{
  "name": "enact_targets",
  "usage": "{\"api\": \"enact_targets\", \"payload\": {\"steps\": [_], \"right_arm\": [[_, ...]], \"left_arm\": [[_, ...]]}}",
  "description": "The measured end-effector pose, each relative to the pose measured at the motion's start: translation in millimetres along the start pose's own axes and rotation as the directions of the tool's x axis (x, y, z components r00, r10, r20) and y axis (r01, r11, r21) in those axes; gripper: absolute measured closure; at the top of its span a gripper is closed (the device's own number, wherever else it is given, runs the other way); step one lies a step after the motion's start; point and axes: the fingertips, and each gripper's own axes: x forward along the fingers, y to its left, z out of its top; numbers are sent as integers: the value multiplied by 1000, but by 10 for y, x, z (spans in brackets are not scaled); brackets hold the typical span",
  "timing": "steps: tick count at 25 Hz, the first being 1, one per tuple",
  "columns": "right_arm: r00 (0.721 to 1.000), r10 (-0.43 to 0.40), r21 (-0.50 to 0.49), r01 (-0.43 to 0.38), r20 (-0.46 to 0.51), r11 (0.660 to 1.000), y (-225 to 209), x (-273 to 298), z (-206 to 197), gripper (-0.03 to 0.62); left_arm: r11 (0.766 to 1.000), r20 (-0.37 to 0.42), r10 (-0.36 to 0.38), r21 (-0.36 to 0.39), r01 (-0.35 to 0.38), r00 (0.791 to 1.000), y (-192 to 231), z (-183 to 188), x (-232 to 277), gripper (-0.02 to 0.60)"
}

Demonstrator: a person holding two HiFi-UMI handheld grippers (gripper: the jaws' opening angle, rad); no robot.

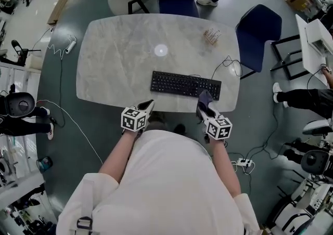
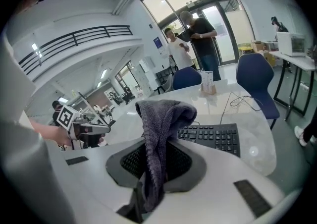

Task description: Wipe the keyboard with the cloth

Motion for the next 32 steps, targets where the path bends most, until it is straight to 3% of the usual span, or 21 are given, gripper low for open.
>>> {"api": "enact_targets", "payload": {"steps": [8,16,24,28,32], "right_arm": [[994,-21,-92,31,109,995,-322,-673,47,514],[972,4,-201,45,236,979,-159,-1232,400,514],[927,6,-239,90,375,967,138,-1641,704,514],[885,-27,-226,148,464,963,205,-1740,907,516],[866,-50,-200,171,498,965,301,-1765,1068,517]], "left_arm": [[997,117,76,23,-79,990,-397,38,-194,575],[990,231,114,52,-130,966,-804,234,-750,575],[977,359,124,121,-178,925,-883,477,-1360,575],[971,352,114,160,-180,929,-781,561,-1494,575],[963,353,100,201,-180,930,-643,747,-1606,575]]}}
